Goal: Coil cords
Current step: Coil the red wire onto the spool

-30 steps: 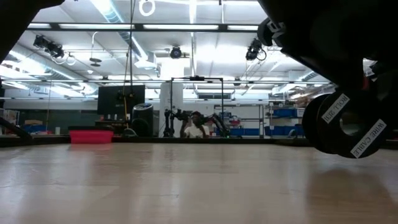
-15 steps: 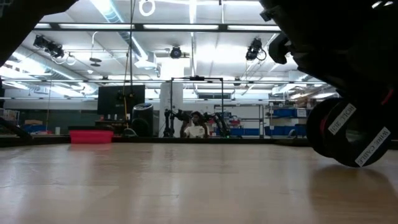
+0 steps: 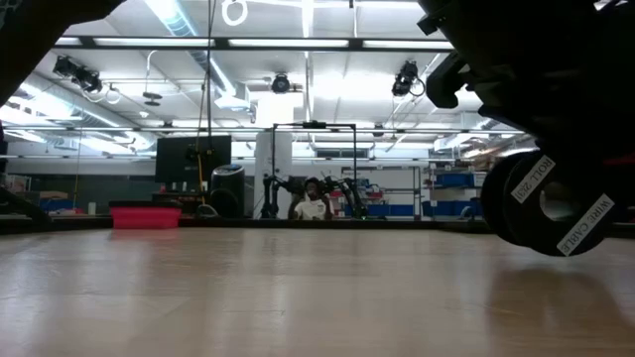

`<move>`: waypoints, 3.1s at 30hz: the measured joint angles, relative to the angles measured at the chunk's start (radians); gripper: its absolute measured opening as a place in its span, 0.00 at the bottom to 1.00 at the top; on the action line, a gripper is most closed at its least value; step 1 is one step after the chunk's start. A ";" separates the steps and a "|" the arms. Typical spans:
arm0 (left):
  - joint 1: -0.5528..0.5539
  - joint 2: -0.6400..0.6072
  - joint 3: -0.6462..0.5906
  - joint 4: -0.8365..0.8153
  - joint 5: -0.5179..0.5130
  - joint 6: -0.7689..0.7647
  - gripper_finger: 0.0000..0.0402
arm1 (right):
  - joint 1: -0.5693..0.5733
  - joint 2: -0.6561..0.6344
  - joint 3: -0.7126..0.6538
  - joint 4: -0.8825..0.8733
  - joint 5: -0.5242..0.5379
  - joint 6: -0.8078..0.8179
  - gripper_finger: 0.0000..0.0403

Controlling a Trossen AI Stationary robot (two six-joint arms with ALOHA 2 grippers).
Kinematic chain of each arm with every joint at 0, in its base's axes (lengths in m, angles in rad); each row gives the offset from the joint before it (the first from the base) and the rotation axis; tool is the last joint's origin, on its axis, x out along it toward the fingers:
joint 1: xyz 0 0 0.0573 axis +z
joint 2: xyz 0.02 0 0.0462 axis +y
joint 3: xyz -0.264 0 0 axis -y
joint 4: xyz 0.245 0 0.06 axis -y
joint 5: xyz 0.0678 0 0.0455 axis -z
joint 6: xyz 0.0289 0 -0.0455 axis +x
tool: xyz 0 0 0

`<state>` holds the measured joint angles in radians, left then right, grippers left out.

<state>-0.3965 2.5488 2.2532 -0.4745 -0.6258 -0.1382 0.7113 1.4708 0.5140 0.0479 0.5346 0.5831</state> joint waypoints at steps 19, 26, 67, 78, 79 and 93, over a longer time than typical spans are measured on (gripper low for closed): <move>-0.002 0.014 -0.002 0.008 0.021 -0.025 0.18 | 0.000 0.000 0.000 0.003 0.003 0.002 0.00; -0.008 0.014 -0.002 0.007 0.018 -0.002 0.18 | 0.000 0.000 0.000 0.004 0.003 0.001 0.00; -0.027 0.012 -0.001 0.017 -0.055 0.132 0.02 | 0.000 0.000 0.001 0.003 0.013 0.000 0.00; 0.006 0.010 0.000 0.034 0.066 0.128 0.01 | 0.001 0.000 0.000 0.003 0.007 0.000 0.00; 0.008 0.010 0.000 0.036 0.064 0.129 0.00 | 0.000 0.000 0.000 0.003 0.009 0.001 0.00; 0.010 0.010 0.000 -0.016 0.004 0.105 0.11 | -0.002 0.000 -0.001 0.005 0.021 0.015 0.00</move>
<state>-0.3868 2.5584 2.2536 -0.4906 -0.6222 -0.0328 0.7097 1.4704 0.5133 0.0524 0.5559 0.5980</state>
